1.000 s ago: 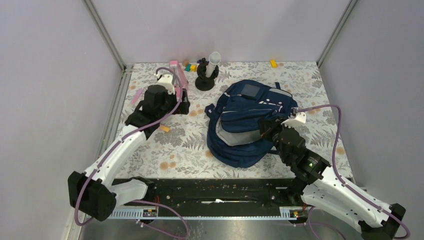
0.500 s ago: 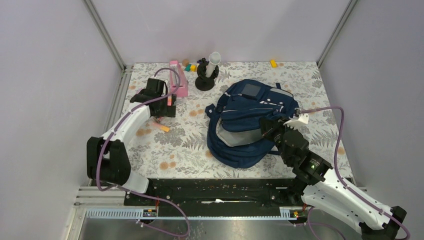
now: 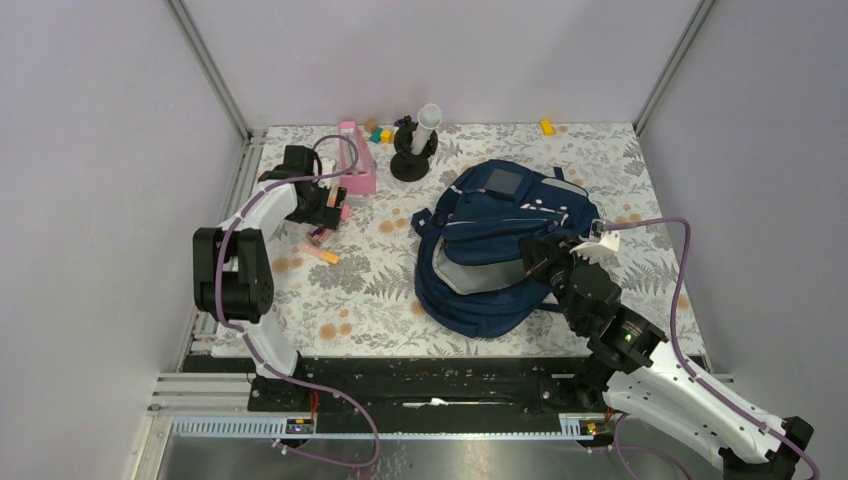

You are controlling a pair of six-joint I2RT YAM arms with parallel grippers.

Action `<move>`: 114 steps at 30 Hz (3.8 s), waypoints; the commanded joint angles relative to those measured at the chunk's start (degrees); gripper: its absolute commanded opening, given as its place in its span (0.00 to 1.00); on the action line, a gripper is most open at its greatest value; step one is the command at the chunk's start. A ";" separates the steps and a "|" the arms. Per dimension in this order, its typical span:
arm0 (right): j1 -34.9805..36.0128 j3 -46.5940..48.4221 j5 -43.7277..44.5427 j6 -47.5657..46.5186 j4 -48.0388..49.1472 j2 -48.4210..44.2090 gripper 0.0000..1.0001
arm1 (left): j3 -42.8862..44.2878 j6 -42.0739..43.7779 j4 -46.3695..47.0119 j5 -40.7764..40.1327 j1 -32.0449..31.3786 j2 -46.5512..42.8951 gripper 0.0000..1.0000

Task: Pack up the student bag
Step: Pick up the stationery from the center of the board, then place the stationery in the student bag.

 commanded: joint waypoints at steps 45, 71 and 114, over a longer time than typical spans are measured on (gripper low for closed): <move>-0.16 3.91 0.52 0.67 7.16 0.60 0.00 | -4.68 -9.72 3.64 12.49 -5.86 -27.27 0.07; -0.23 5.11 -0.36 -0.18 4.53 -0.48 0.00 | -18.18 -7.57 29.08 -6.24 -63.11 -24.39 0.05; -0.16 -0.98 2.64 3.07 3.12 -1.37 0.00 | -21.96 -7.19 52.07 -10.73 -62.15 -14.94 0.99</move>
